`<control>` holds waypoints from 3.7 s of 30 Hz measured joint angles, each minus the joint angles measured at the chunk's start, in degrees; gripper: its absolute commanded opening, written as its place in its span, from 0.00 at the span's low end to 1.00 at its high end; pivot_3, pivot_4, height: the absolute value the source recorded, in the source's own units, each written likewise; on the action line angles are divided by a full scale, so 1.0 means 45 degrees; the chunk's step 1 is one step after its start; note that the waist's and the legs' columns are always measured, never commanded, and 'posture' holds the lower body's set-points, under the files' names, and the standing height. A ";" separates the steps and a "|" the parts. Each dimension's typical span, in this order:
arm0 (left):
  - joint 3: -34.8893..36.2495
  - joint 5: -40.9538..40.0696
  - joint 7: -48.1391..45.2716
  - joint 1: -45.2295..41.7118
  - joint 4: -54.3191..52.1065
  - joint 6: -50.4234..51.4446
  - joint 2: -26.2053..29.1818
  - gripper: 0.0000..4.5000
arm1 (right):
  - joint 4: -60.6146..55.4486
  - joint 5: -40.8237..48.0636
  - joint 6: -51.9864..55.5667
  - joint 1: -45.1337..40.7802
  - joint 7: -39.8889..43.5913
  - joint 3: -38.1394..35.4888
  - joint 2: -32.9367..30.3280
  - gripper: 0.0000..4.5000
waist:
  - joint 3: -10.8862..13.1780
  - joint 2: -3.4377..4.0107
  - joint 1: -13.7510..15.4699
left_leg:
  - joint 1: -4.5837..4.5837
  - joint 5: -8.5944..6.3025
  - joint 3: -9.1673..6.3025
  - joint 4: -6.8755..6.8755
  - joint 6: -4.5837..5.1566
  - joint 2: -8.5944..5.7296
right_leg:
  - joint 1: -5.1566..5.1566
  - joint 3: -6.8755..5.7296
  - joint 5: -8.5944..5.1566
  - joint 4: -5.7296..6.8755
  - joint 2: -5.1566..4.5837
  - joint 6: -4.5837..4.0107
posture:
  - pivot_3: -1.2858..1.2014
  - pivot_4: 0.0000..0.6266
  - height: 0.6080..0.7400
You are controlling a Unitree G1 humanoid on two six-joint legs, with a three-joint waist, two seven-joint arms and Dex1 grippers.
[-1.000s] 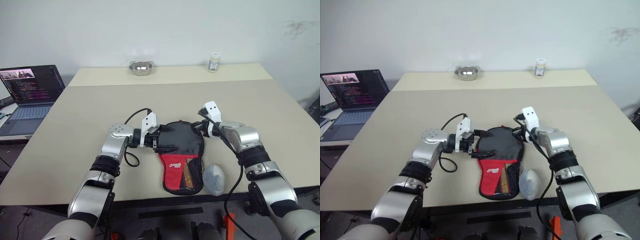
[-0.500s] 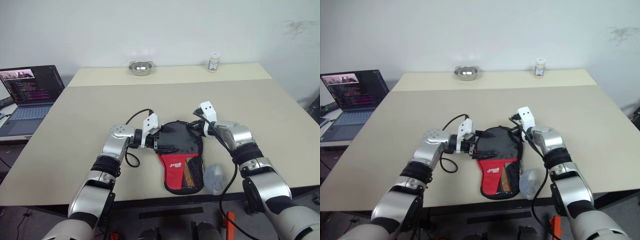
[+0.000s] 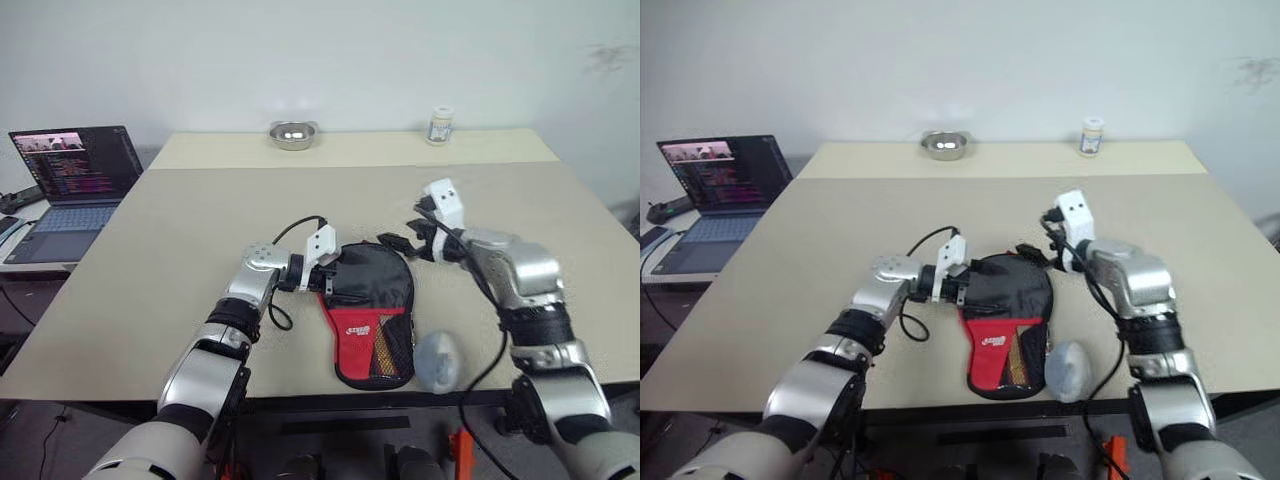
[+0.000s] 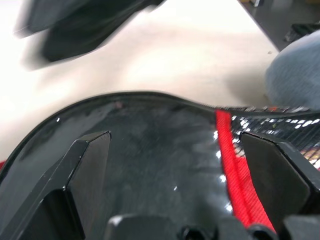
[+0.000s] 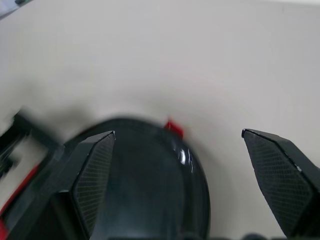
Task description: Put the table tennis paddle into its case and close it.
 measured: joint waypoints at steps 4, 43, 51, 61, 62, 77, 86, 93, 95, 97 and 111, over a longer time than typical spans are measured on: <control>-0.0022 0.0388 0.0264 -0.0191 0.1092 -0.0673 -0.0206 1.00 | -0.3358 0.1243 0.2825 0.1276 0.0080 -0.1211 -0.1429 0.99 | 0.0001 -0.0001 0.0025 | 0.0004 -0.0022 0.0005 -0.0002 0.0040 0.0005 | 0.0007 -0.0002 0.0000 -0.0003 0.0002 0.0000 | 0.52 0.24 1.00; -0.0001 0.1669 0.0944 -0.0463 0.2708 -0.2209 -0.0757 1.00 | -0.9506 0.8970 0.6772 0.7638 -0.4519 -0.3592 -0.1878 0.57 | -0.0007 -0.0024 0.0085 | 0.0135 -0.0030 -0.0025 0.0012 0.0094 0.0003 | 0.0195 -0.0043 0.0014 -0.0038 -0.0001 0.0030 | 0.52 0.24 1.00; -0.0008 0.1765 0.0964 -0.0440 0.2743 -0.2265 -0.0782 1.00 | -0.8444 0.8980 0.6770 0.5397 -0.3816 -0.2990 -0.3517 0.12 | -0.0006 -0.0024 0.0072 | 0.0152 -0.0031 -0.0030 0.0012 0.0096 0.0002 | 0.0218 -0.0054 0.0016 -0.0047 -0.0003 0.0035 | 0.52 0.24 1.00; 0.0008 0.1849 0.1071 -0.0468 0.3030 -0.2522 -0.0866 1.00 | -0.6981 0.8363 0.5979 0.3563 -0.2055 -0.1175 -0.5462 0.04 | -0.0011 -0.0034 0.0095 | 0.0157 -0.0036 -0.0044 0.0009 0.0103 0.0010 | 0.0245 -0.0086 0.0015 -0.0073 -0.0009 0.0036 | 0.52 0.24 1.00; 0.0008 0.1852 0.1131 -0.0468 0.3078 -0.2547 -0.0874 1.00 | -0.6982 0.8356 0.5881 0.3554 -0.1953 -0.1134 -0.5509 0.04 | -0.0013 -0.0036 0.0106 | 0.0158 -0.0036 -0.0047 0.0010 0.0103 0.0010 | 0.0248 -0.0088 0.0015 -0.0074 -0.0009 0.0036 | 0.52 0.24 1.00; -0.0044 0.2014 0.2198 -0.0394 0.3424 -0.2455 -0.1418 1.00 | -0.9865 1.0309 0.5838 0.7601 -0.0379 -0.2403 -0.6929 0.04 | -0.0048 -0.0071 0.0520 | 0.0267 -0.0049 -0.0078 0.0015 0.0121 0.0015 | 0.0409 -0.0152 -0.0017 -0.0109 -0.0024 0.0090 | 0.52 0.24 1.00; -0.0120 0.2120 0.2402 -0.0468 0.3518 -0.2317 -0.1474 1.00 | -1.0884 1.2389 0.4772 0.8802 -0.0591 -0.2754 -0.7500 0.04 | -0.0051 -0.0079 0.0631 | 0.0303 -0.0049 -0.0112 0.0015 0.0120 0.0018 | 0.0468 -0.0192 -0.0043 -0.0124 -0.0030 0.0130 | 0.52 0.24 1.00; -0.0168 0.2259 0.2558 -0.0606 0.3620 -0.2227 -0.1665 1.00 | -1.1018 1.4214 0.3104 0.9921 -0.2189 -0.2628 -0.8350 0.04 | -0.0049 -0.0090 0.0730 | 0.0296 -0.0049 -0.0125 0.0014 0.0120 0.0015 | 0.0472 -0.0207 -0.0044 -0.0134 -0.0038 0.0131 | 0.52 0.24 1.00; -0.0208 0.2350 0.2558 -0.0691 0.3649 -0.2223 -0.1671 1.00 | -1.1019 1.4441 0.2681 0.9994 -0.2668 -0.2354 -0.8451 0.04 | -0.0051 -0.0102 0.0729 | 0.0295 -0.0049 -0.0124 0.0014 0.0120 0.0016 | 0.0472 -0.0208 -0.0044 -0.0136 -0.0039 0.0131 | 0.52 0.24 1.00; -0.0232 0.2412 0.2558 -0.0757 0.3656 -0.2225 -0.1683 1.00 | -1.1017 1.4480 0.2291 0.9960 -0.3159 -0.1926 -0.8451 0.21 | -0.0051 -0.0105 0.0729 | 0.0294 -0.0049 -0.0126 0.0014 0.0120 0.0015 | 0.0473 -0.0210 -0.0045 -0.0139 -0.0039 0.0132 | 0.52 0.24 1.00; -0.0246 0.2460 0.2541 -0.0837 0.3672 -0.2403 -0.1708 1.00 | -0.9888 1.6462 0.0752 0.8426 -0.3403 -0.1848 -1.0259 0.99 | -0.0039 -0.0122 0.0725 | 0.0260 -0.0047 -0.0153 0.0007 0.0125 0.0017 | 0.0480 -0.0231 -0.0037 -0.0238 -0.0034 0.0143 | 0.52 0.24 1.00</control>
